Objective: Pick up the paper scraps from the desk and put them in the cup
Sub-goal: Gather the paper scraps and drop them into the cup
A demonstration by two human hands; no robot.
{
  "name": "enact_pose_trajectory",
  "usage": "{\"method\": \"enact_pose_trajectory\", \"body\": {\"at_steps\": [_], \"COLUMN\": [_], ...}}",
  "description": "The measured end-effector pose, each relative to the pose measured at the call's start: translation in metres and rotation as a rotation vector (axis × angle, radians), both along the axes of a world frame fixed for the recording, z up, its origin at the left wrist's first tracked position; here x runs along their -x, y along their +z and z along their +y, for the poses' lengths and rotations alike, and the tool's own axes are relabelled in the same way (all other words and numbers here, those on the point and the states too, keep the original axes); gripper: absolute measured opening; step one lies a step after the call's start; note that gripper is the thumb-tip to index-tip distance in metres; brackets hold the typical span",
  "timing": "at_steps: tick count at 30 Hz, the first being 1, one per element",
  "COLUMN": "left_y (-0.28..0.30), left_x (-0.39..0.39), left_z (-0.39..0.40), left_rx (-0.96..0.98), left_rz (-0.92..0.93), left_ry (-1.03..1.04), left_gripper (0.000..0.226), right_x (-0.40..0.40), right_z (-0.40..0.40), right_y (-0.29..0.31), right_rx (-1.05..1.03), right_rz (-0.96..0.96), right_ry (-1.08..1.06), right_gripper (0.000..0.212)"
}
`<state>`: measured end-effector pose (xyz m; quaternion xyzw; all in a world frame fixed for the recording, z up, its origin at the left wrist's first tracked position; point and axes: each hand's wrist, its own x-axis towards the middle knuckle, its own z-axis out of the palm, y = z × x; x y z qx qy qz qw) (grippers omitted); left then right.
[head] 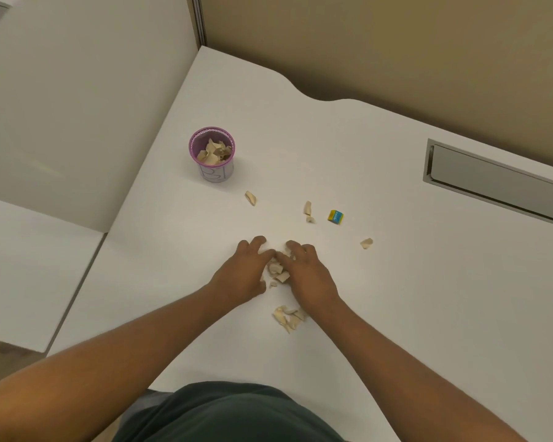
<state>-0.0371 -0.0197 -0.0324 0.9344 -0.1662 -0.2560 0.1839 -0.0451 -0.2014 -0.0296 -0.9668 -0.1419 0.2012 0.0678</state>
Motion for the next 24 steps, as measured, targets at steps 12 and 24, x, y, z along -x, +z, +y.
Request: {"method": "enact_pose_trajectory", "body": {"at_steps": [12, 24], "left_y": [0.002, 0.093], "left_x": [-0.029, -0.167], "left_z": [0.001, 0.078], "left_rx": [0.155, 0.215], "left_rz": [-0.082, -0.358], "left_ry": [0.217, 0.685], "left_gripper": [0.021, 0.016], "right_x": [-0.008, -0.005], "right_z": [-0.003, -0.007], "right_y": [-0.007, -0.009], "right_rx": [-0.224, -0.311], "right_rz": [-0.035, -0.033], "right_ry": [-0.169, -0.195], "right_gripper": [0.036, 0.028]}}
